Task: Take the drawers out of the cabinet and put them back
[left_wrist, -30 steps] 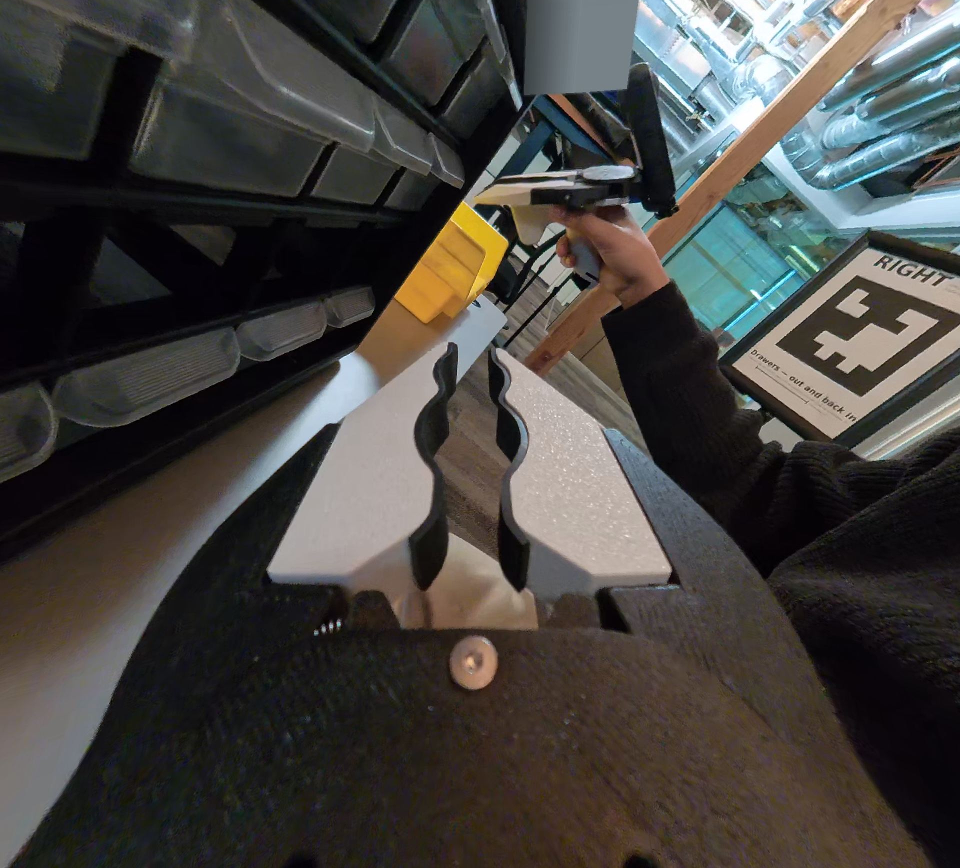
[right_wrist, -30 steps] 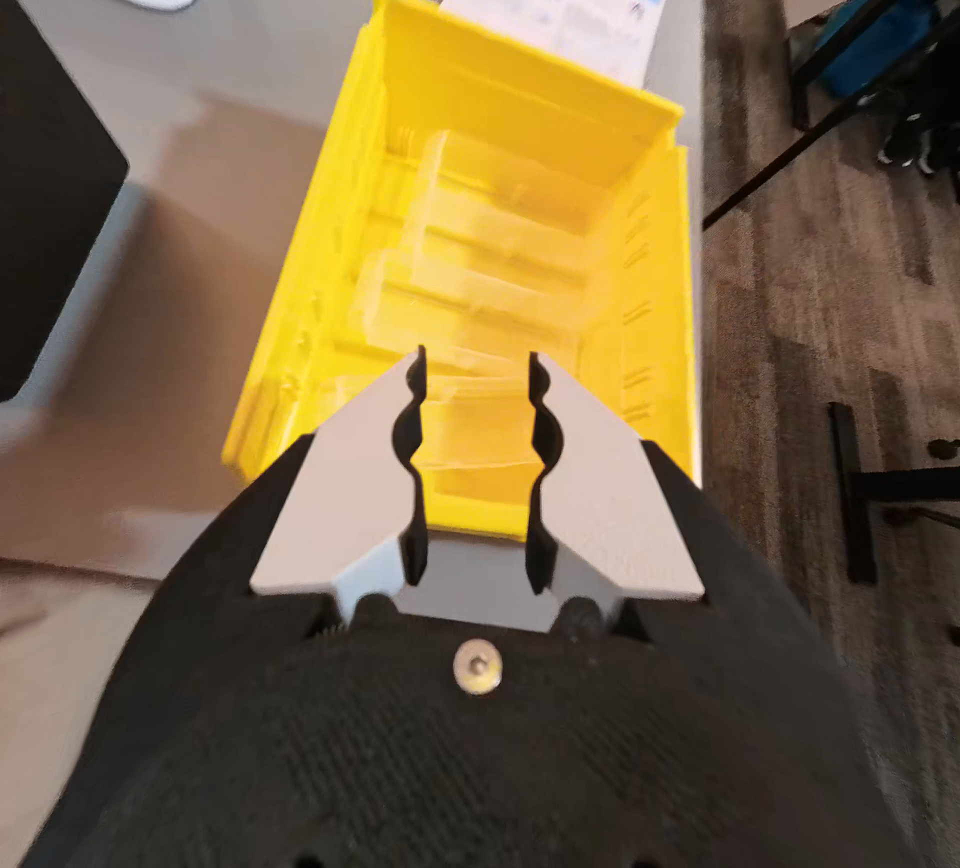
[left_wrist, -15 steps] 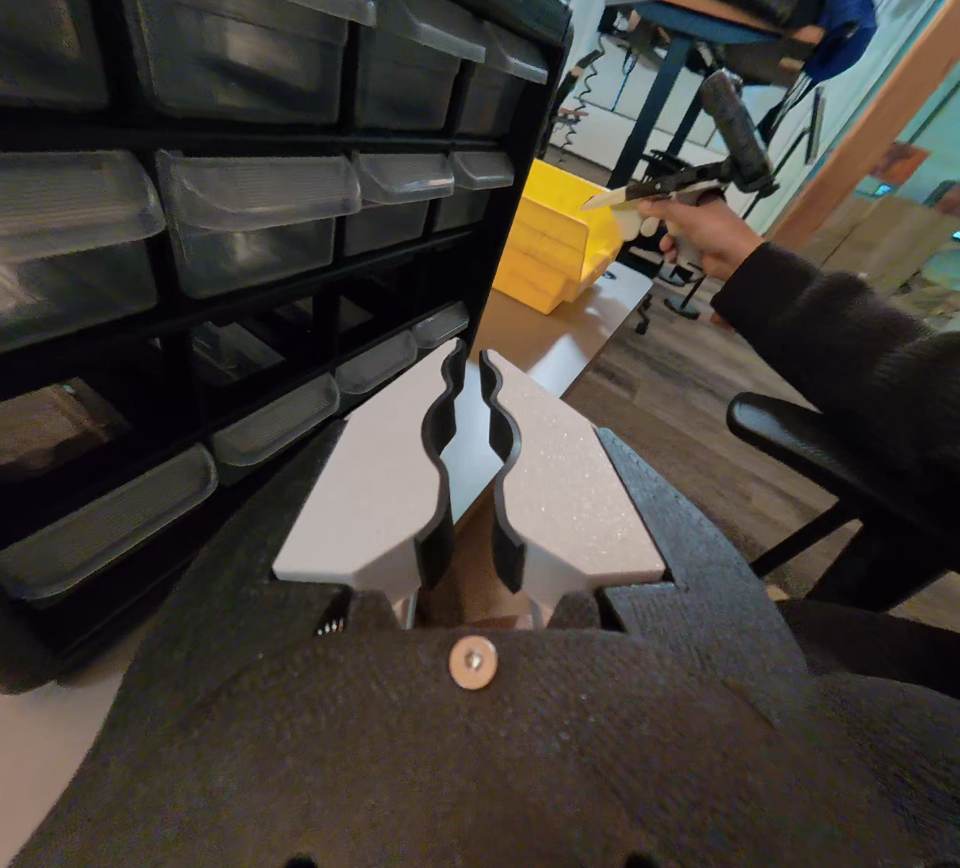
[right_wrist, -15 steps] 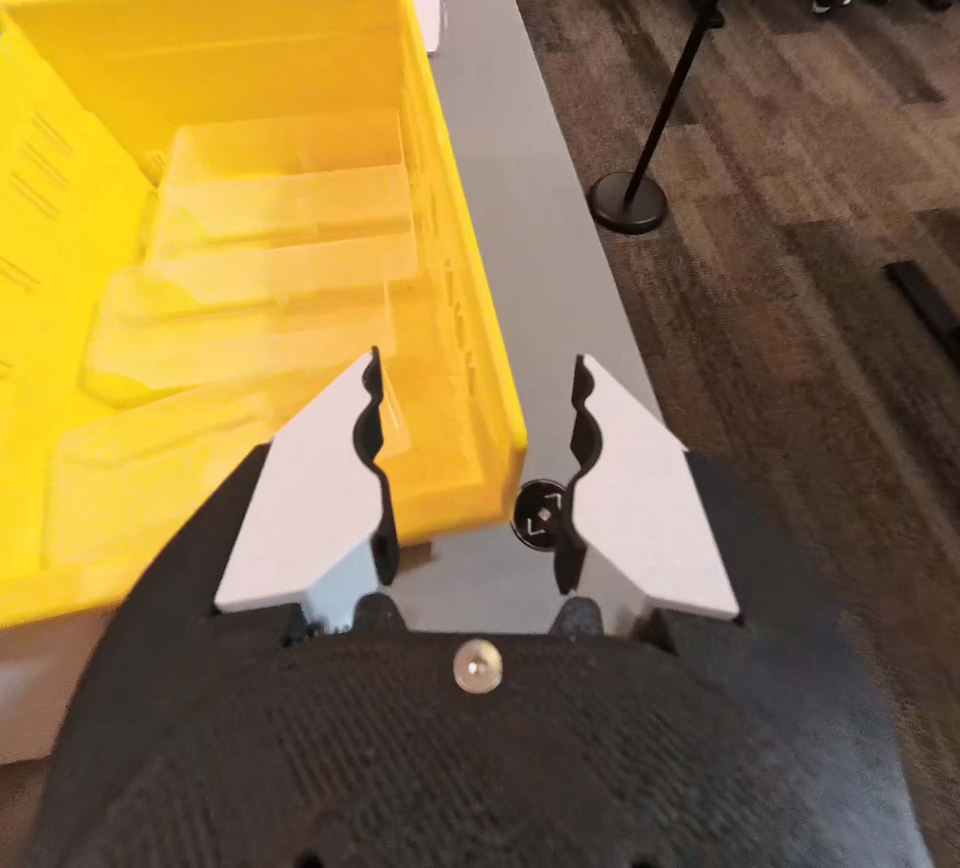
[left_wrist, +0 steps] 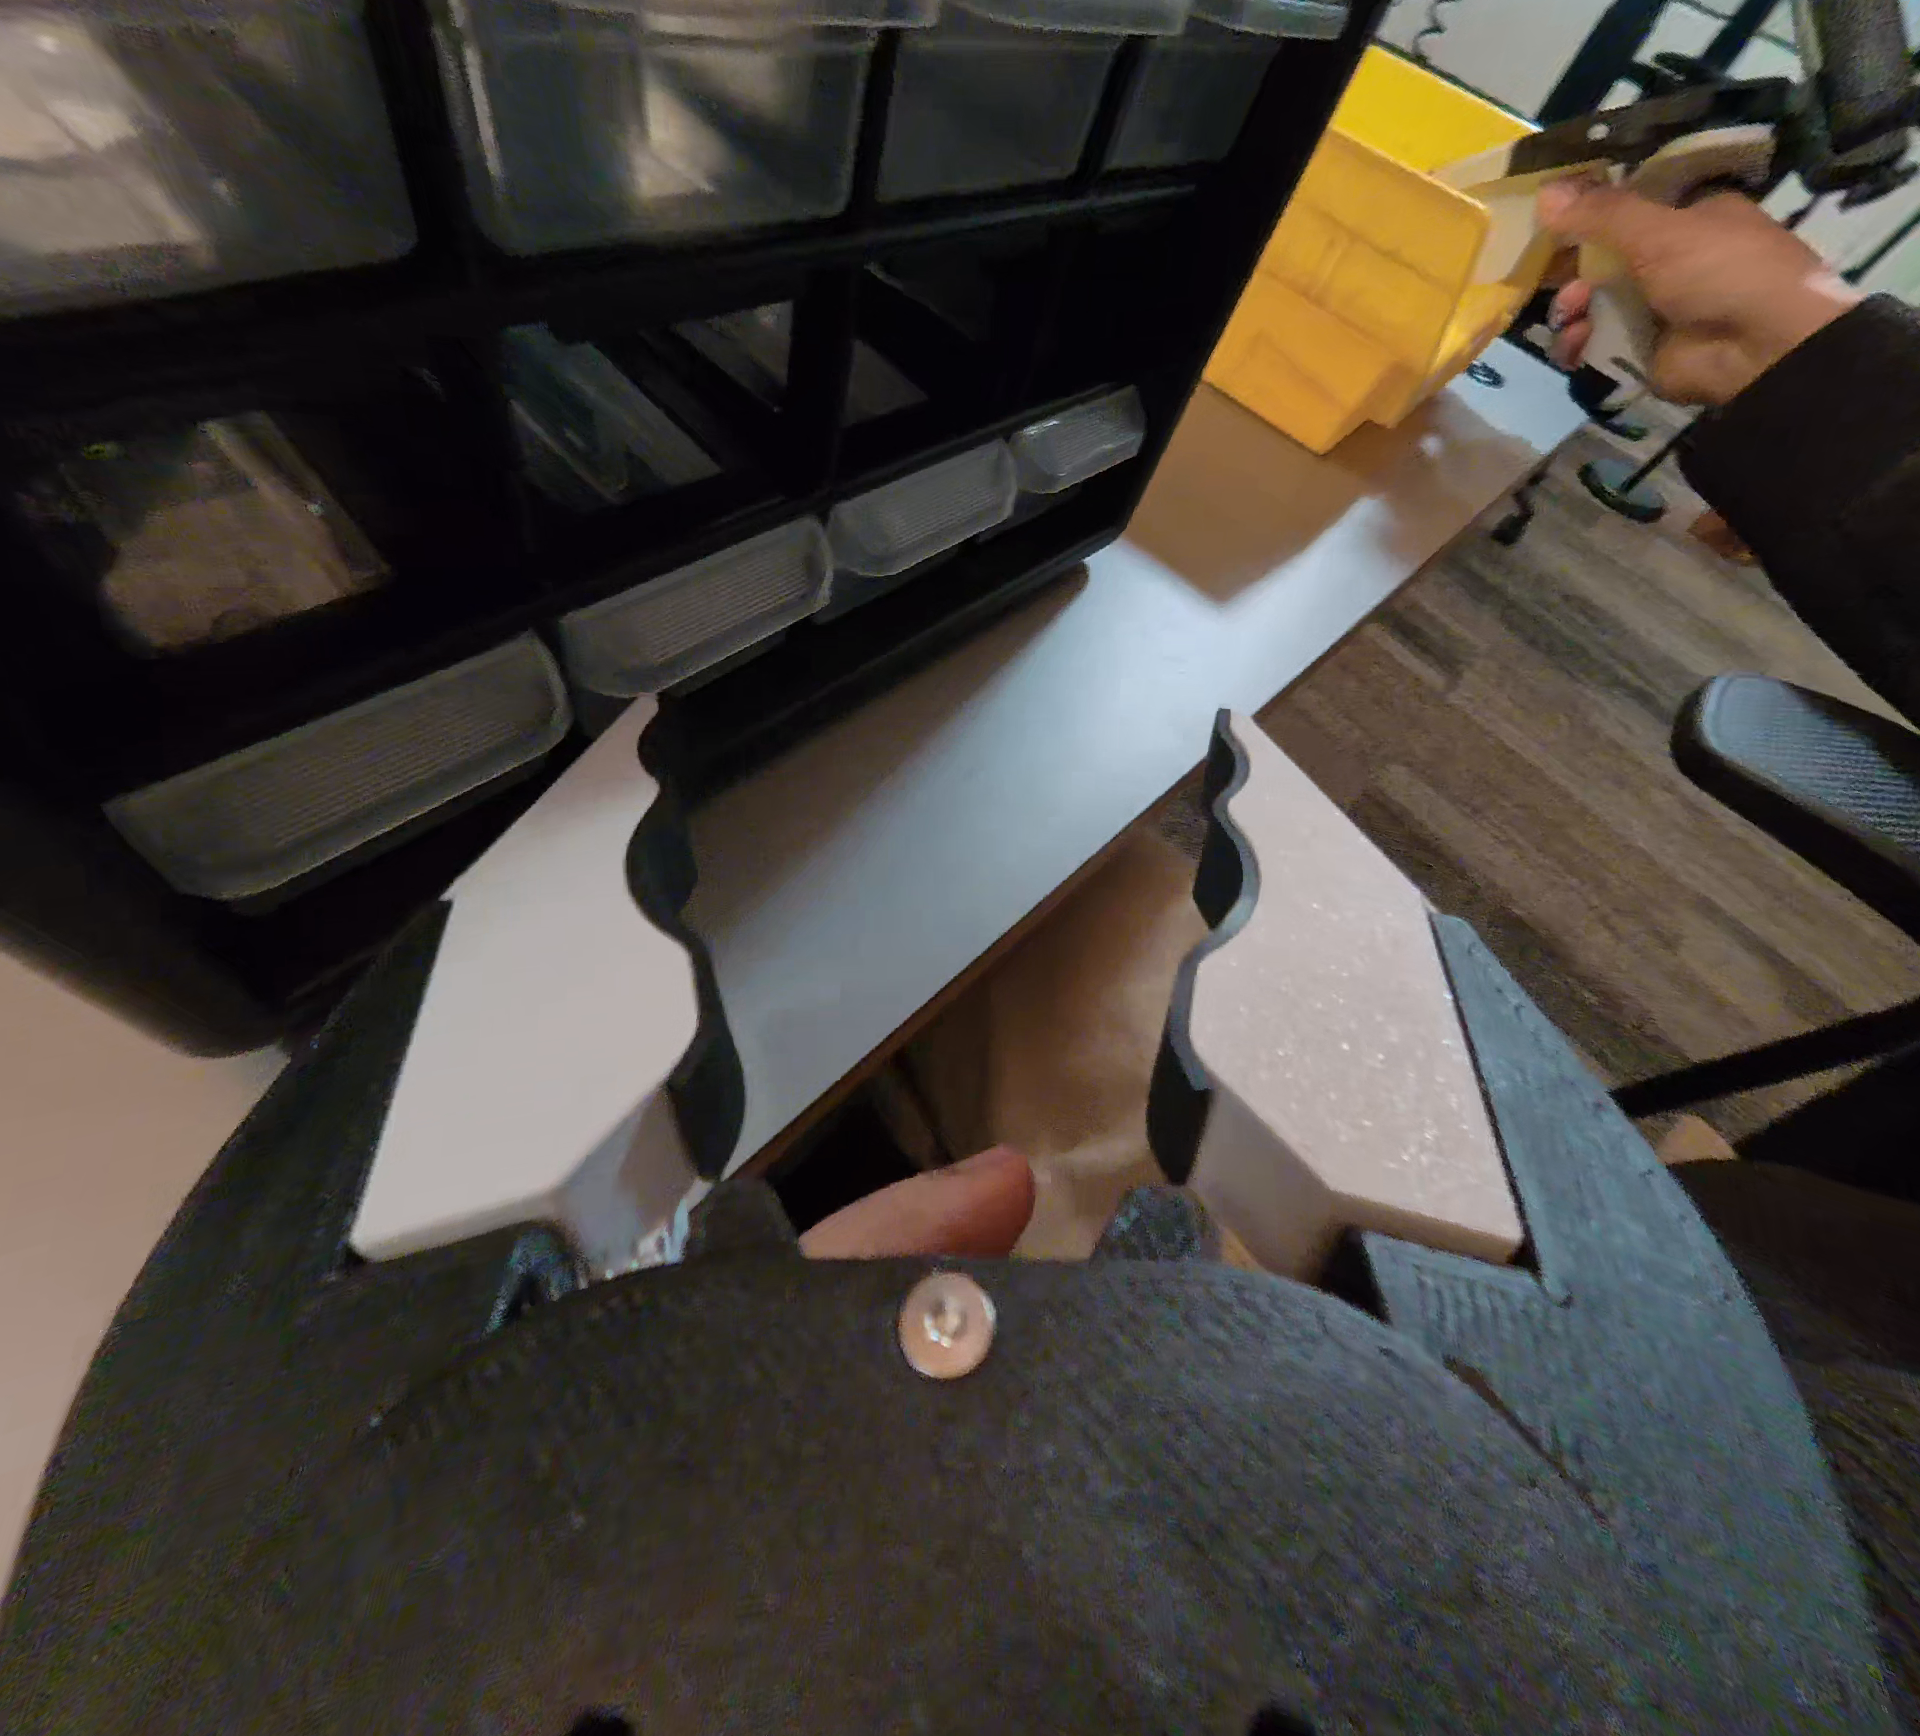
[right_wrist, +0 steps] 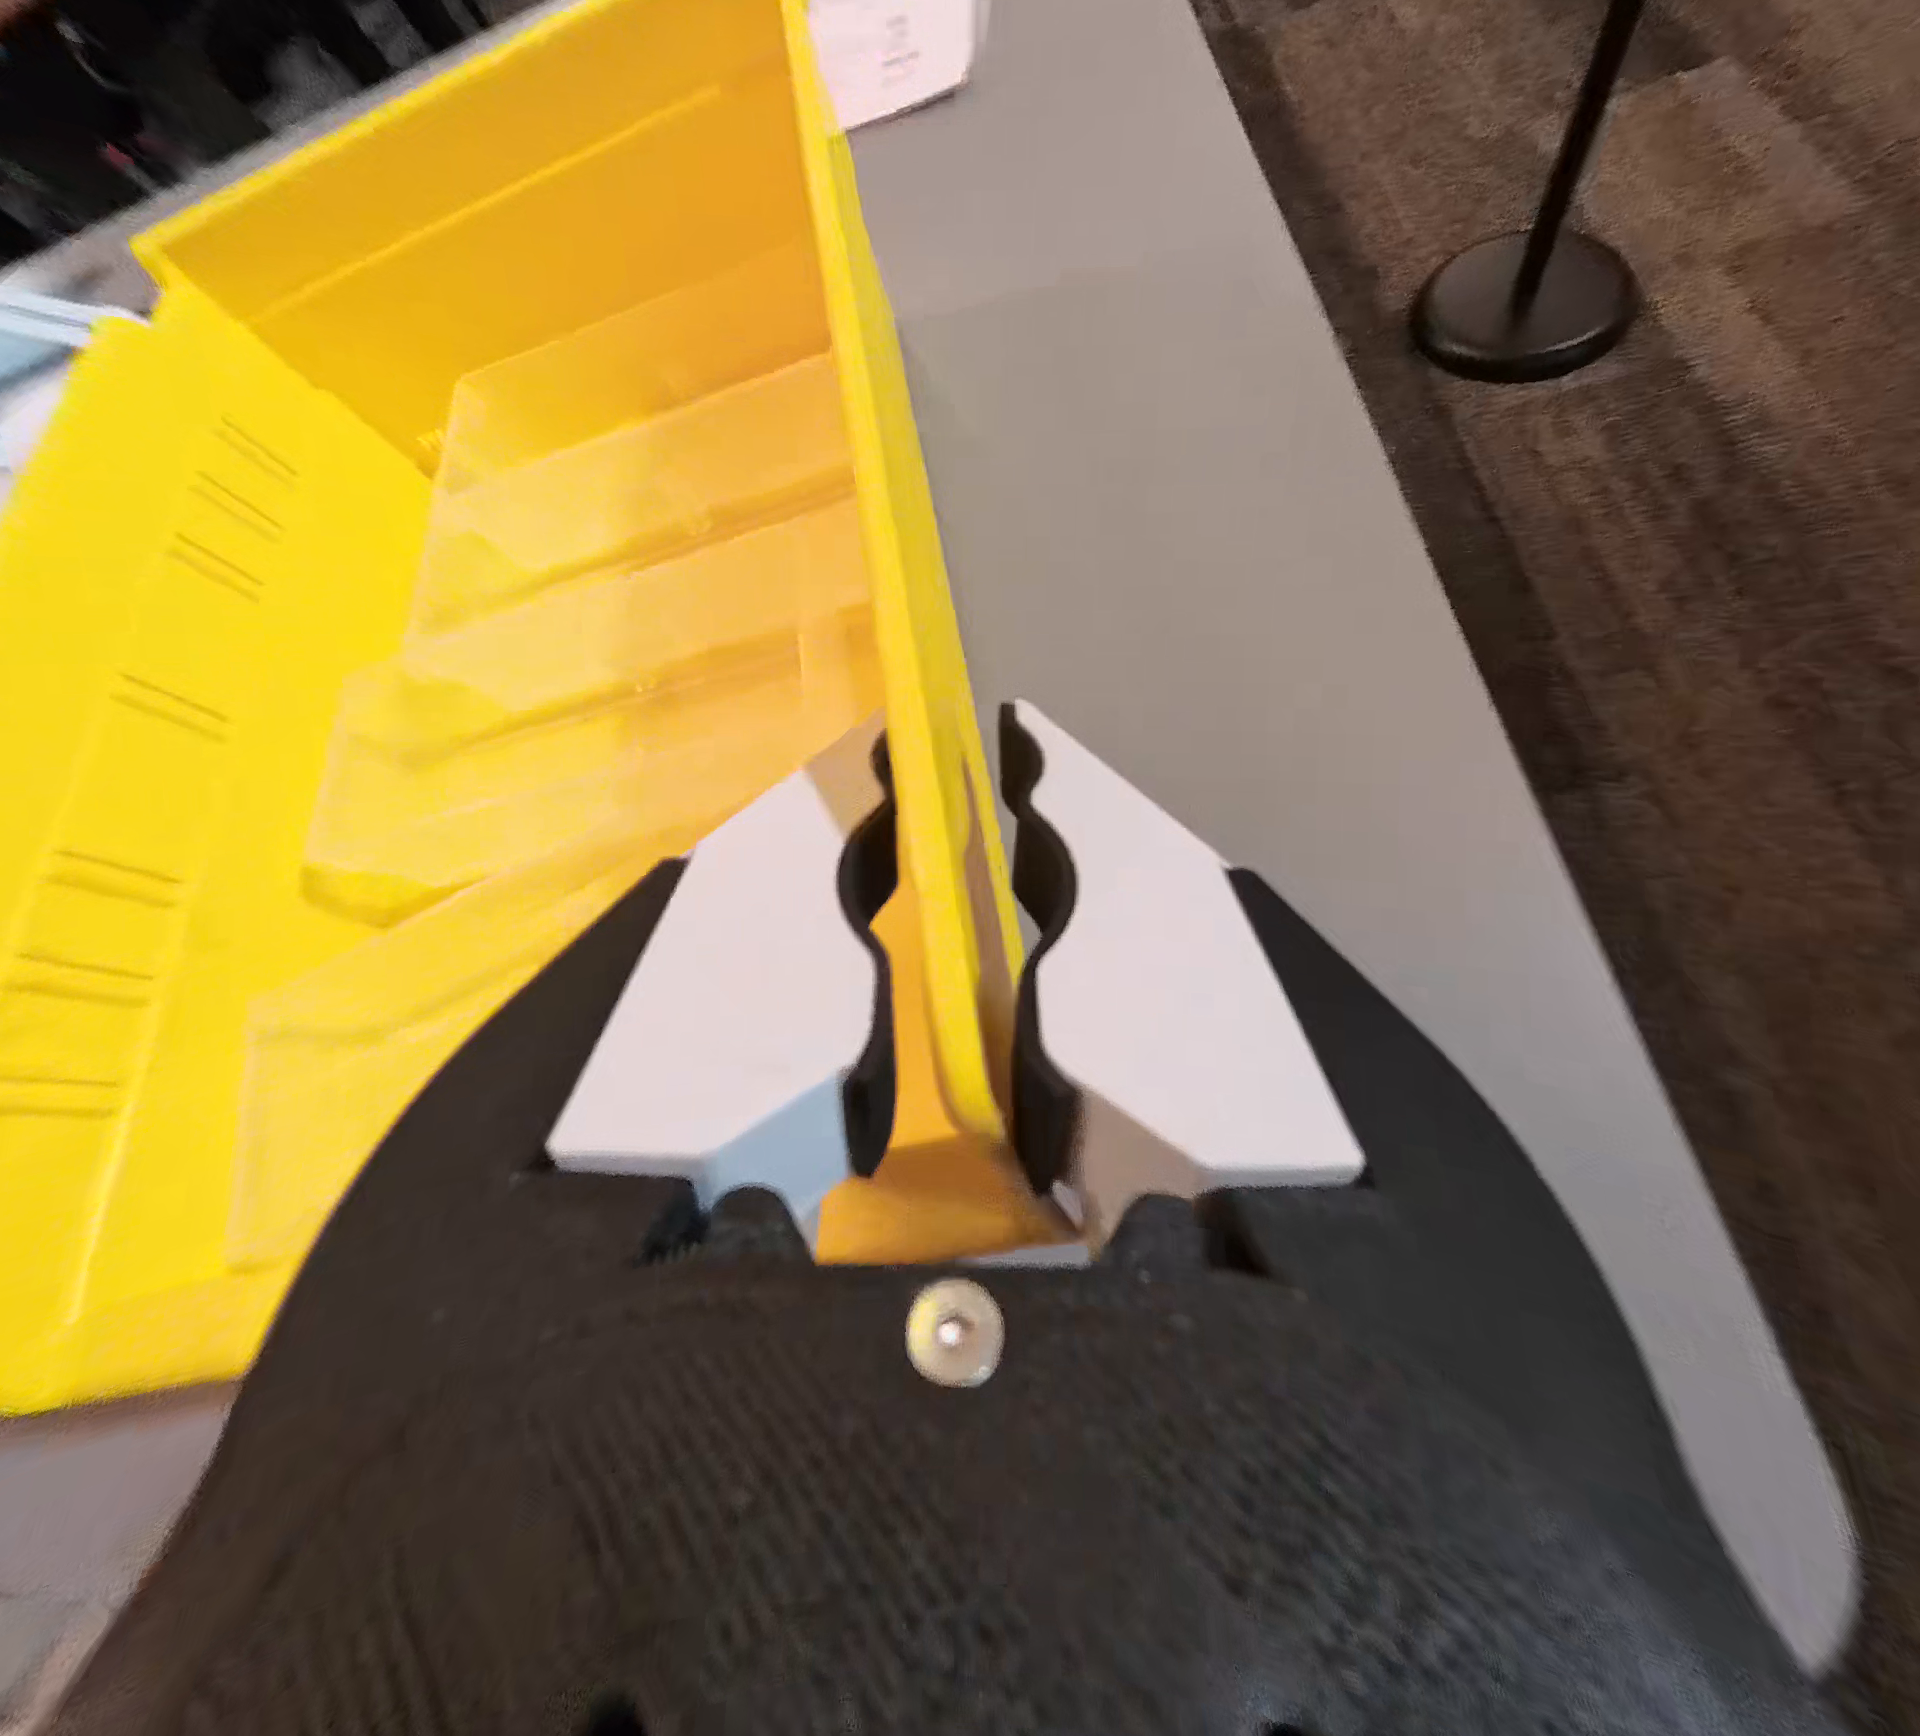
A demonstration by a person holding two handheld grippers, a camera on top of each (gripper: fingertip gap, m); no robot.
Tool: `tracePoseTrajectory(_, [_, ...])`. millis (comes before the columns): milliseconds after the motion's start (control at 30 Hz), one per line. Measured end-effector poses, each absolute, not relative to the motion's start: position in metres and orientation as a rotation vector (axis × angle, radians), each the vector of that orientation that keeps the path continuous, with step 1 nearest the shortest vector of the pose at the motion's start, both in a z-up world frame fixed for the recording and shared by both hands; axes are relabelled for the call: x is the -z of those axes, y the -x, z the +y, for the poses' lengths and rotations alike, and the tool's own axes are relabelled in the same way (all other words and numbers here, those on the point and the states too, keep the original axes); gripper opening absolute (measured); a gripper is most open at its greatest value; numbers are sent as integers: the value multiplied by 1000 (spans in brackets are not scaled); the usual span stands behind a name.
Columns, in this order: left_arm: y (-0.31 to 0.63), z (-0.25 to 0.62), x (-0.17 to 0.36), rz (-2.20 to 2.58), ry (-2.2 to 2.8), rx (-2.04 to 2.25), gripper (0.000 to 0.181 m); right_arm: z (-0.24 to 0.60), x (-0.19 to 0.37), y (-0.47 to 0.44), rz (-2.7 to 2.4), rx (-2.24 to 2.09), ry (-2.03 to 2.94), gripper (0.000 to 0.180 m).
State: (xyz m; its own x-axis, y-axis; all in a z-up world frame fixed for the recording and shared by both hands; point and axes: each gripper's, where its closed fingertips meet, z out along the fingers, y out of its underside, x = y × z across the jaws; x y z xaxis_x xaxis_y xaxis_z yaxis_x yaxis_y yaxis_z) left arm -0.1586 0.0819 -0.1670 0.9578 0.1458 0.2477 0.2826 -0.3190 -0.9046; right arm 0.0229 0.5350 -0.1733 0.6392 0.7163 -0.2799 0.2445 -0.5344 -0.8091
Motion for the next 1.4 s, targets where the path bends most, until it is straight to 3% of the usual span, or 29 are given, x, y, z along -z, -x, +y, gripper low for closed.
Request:
tracePoseTrajectory(33, [161,81,167,-321,1903,122,97,533,175,-19,-744,-839,2090,13])
tracePoseTrajectory(267, [164,78,163,-314,1884,136,87,527,175,-19,-719,-911,2043,7])
tracePoseTrajectory(433, [151,80,146,-224,1826,211,56,519,165,-30,-699,-893,2033,6])
tracePoseTrajectory(567, [147,74,126,-175,1782,154,46,516,143,-44,-644,-879,2006,6])
tracePoseTrajectory(733, [153,41,64,-98,1555,111,25,503,96,-54,-570,-1012,1946,6])
tracePoseTrajectory(800, [183,18,39,-167,1475,-2,30,497,65,-53,-596,-1034,1909,6])
tracePoseTrajectory(933, [277,-41,11,-393,1442,-314,73,477,-5,-34,-691,-1025,1826,6])
tracePoseTrajectory(1000, [322,-72,17,-528,1520,-412,100,461,-37,-15,-767,-1053,1806,5])
tracePoseTrajectory(1167, [407,-136,79,-755,1760,-714,116,396,-107,50,-1020,-1158,1714,5])
tracePoseTrajectory(1267, [415,-129,135,-791,1941,-585,102,340,-134,94,-1186,-1256,1616,4])
tracePoseTrajectory(1400, [425,-128,179,-767,2103,-580,55,253,-143,151,-1374,-1466,1504,4])
